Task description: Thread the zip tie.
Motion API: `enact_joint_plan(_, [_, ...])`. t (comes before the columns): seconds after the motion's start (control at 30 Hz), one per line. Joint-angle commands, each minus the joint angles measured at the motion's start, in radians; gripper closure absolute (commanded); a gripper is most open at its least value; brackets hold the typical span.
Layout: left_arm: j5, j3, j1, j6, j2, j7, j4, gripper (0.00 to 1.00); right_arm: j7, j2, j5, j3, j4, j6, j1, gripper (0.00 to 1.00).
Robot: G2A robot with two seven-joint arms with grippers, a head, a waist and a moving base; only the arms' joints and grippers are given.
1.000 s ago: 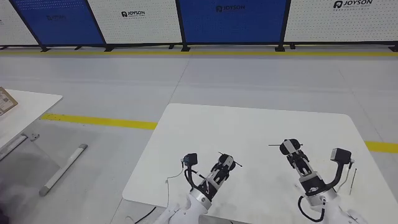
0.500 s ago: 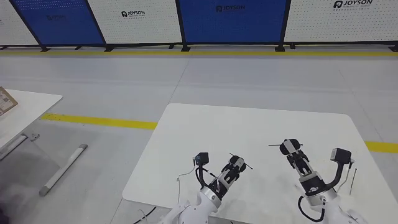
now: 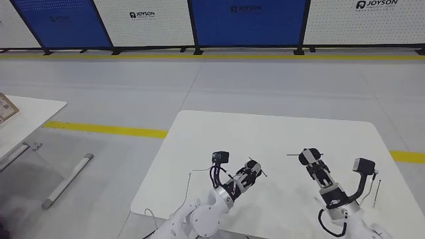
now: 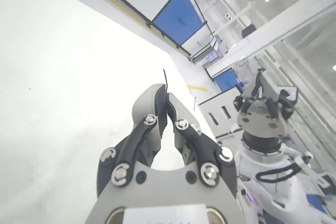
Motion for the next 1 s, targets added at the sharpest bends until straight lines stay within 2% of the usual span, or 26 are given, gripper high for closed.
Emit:
enact_joint_plan(0.0, [-0.015,0.001,-0.007,-0.002,-0.002,0.007,0.014,1.00,0.000,0.000,0.000,0.000,0.000,0.000,0.000,1.00])
enact_joint_plan(0.37, [-0.015,0.001,-0.007,-0.002,-0.002,0.007,0.014,1.00,-0.001,0.000,0.000,0.001,0.000,0.003,-0.001,1.00])
enact_joint_plan(0.77, [-0.015,0.001,-0.007,-0.002,-0.002,0.007,0.014,1.00,-0.264,-0.032,-0.077,0.030,-0.056,0.000,-0.164,1.00])
enact_joint_plan(0.87, [-0.015,0.001,-0.007,-0.002,-0.002,0.007,0.014,1.00,-0.266,-0.042,-0.039,0.023,-0.075,0.000,-0.188,1.00])
enact_joint_plan(0.97, [-0.015,0.001,-0.007,-0.002,-0.002,0.007,0.014,1.00,-0.232,-0.055,-0.020,0.004,-0.052,0.000,-0.191,1.00])
